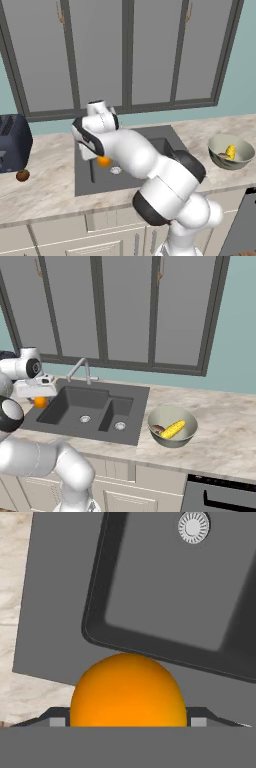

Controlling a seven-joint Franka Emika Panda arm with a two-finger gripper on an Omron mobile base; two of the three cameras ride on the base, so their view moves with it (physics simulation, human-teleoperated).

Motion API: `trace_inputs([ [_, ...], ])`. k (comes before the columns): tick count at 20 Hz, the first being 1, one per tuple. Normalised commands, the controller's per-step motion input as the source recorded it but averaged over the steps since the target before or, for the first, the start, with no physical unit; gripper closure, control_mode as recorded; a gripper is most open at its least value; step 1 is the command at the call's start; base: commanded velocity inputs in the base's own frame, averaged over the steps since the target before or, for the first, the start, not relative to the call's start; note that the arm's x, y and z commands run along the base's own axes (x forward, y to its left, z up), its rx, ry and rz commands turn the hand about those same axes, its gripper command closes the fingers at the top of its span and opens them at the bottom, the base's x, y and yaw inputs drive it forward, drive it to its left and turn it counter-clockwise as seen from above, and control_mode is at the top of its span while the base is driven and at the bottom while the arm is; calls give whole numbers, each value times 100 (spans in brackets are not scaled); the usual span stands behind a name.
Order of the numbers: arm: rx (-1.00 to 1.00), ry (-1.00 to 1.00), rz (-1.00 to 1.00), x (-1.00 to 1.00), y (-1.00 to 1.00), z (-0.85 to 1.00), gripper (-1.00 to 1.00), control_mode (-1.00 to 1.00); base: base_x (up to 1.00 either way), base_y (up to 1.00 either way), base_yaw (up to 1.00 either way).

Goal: There is a mixed pile of frozen fruits and vegetables on the counter. Locate all the frozen vegetables and place the items in a bowl on the counter. Take all the frozen fruits and defrost them in a running sink.

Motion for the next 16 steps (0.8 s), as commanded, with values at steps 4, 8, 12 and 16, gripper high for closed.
trace_inputs([
  [4,5,-3,0,6,-54,-11,100,-100,0,0,0],
  [8,4,-2,0,9,-51,-17,100,-100,0,0,0],
  [12,4,-3,0,11,-46,-15,100,-100,0,0,0],
  [16,2,-4,0,16,-33,-14,100,-100,0,0,0],
])
